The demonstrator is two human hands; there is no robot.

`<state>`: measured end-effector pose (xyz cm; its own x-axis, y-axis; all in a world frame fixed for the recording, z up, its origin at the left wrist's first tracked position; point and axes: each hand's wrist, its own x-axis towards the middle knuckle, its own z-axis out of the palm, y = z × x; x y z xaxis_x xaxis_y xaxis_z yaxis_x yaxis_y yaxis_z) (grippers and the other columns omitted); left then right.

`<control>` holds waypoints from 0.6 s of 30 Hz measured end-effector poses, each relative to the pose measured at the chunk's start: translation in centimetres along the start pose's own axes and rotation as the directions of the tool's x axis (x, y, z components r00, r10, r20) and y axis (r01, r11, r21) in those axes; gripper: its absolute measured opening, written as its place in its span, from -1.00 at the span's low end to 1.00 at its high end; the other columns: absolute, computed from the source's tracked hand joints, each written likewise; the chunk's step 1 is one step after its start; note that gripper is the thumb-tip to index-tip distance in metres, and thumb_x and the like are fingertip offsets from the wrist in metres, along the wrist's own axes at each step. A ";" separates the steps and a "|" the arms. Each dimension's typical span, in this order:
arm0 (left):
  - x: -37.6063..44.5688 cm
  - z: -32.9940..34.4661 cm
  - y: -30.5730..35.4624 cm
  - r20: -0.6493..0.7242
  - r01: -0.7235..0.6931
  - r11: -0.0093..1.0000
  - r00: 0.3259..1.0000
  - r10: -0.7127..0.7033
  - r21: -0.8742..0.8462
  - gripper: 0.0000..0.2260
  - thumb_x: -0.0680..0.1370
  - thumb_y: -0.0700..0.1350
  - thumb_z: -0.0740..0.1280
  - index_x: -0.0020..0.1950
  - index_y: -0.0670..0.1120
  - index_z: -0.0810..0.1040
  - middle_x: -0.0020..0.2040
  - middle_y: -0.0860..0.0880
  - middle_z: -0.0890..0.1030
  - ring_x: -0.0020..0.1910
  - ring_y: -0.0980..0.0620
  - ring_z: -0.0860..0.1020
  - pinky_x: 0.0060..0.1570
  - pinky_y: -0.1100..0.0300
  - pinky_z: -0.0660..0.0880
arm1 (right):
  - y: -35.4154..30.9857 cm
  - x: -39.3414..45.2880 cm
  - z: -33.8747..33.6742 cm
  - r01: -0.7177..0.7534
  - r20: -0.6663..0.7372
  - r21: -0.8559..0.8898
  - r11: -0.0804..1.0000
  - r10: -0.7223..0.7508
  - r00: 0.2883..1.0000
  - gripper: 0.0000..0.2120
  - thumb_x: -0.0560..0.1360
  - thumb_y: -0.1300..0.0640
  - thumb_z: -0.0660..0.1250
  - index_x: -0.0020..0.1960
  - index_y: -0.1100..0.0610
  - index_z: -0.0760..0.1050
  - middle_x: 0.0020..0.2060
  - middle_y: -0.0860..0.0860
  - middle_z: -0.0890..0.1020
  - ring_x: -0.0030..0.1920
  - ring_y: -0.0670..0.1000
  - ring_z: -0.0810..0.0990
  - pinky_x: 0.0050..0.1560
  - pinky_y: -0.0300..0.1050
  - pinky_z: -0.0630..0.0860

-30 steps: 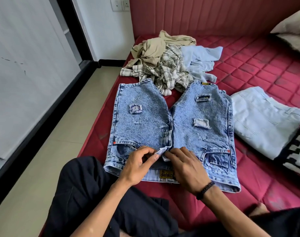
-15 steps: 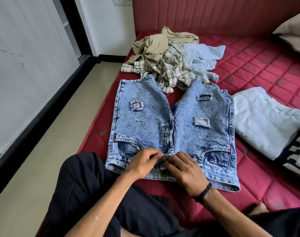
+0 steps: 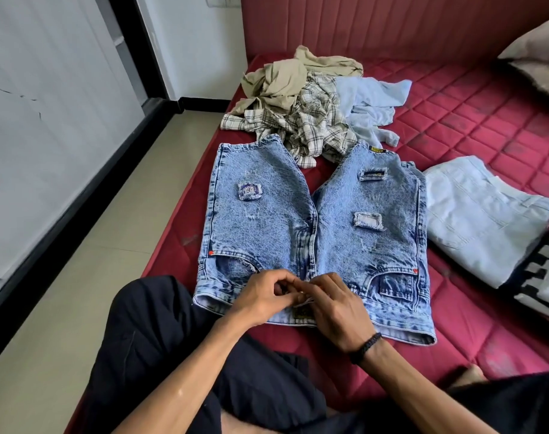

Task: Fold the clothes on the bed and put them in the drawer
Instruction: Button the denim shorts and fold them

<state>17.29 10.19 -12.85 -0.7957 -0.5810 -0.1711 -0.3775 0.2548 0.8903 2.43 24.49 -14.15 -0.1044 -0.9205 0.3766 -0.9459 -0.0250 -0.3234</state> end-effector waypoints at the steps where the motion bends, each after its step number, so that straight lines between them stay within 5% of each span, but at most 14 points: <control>1: -0.2 0.0 0.1 -0.007 -0.003 1.000 1.000 0.003 0.002 -0.81 0.49 -0.08 0.57 0.08 0.00 0.72 -0.23 0.13 0.65 -0.38 0.30 0.47 -0.33 0.42 0.37 | 0.1 0.0 0.2 -0.017 -0.003 0.004 1.000 0.017 1.000 -0.68 0.53 0.19 0.32 0.28 0.08 0.54 0.01 0.01 0.57 0.00 0.13 0.55 -0.20 0.04 0.60; 4: -0.3 -0.1 0.0 -0.015 -0.008 1.000 1.000 0.008 0.028 -0.83 0.53 -0.03 0.53 0.12 0.07 0.72 -0.19 0.16 0.66 -0.32 0.25 0.49 -0.29 0.35 0.43 | -0.1 0.3 0.5 -0.045 0.000 -0.012 0.999 0.045 0.999 -0.85 0.53 0.18 0.32 0.09 0.10 0.56 -0.04 -0.01 0.56 -0.03 0.14 0.53 -0.31 0.14 0.58; 8: -0.4 -0.2 -0.2 -0.009 -0.086 0.990 0.996 0.088 0.115 -0.81 0.64 -0.10 0.38 0.20 0.10 0.70 0.05 0.17 0.72 0.01 0.19 0.65 0.09 0.18 0.56 | -0.5 0.3 0.7 -0.067 -0.028 -0.053 0.996 0.066 0.997 -0.86 0.51 0.22 0.35 0.06 0.07 0.54 -0.09 -0.05 0.54 -0.05 0.11 0.51 -0.42 0.12 0.53; 13: 0.0 -0.2 -0.9 -0.006 -0.155 0.947 0.987 0.164 0.281 -0.76 0.58 -0.07 0.46 0.25 0.11 0.69 -0.03 0.04 0.65 -0.08 0.06 0.62 -0.01 -0.02 0.56 | -0.6 -0.1 1.0 -0.030 -0.053 -0.090 0.995 0.025 0.998 -0.86 0.50 0.23 0.25 0.00 0.04 0.48 -0.02 -0.05 0.58 0.01 0.12 0.55 -0.48 0.06 0.53; 18: 0.4 -1.3 -0.6 0.069 -0.226 0.896 0.974 0.217 0.382 -0.73 0.57 0.02 0.47 0.27 0.19 0.67 -0.11 0.13 0.61 -0.14 0.14 0.59 -0.08 0.08 0.55 | -0.6 -0.2 0.9 -0.037 -0.070 -0.078 0.996 0.031 0.997 -0.86 0.50 0.22 0.27 -0.02 0.05 0.57 0.01 -0.05 0.60 -0.02 0.11 0.56 -0.48 0.03 0.52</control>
<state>17.86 8.83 -12.91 -0.8892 -0.4574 -0.0029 -0.3391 0.6549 0.6753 3.26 24.29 -14.83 -0.1550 -0.8912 0.4262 -0.9626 0.0392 -0.2681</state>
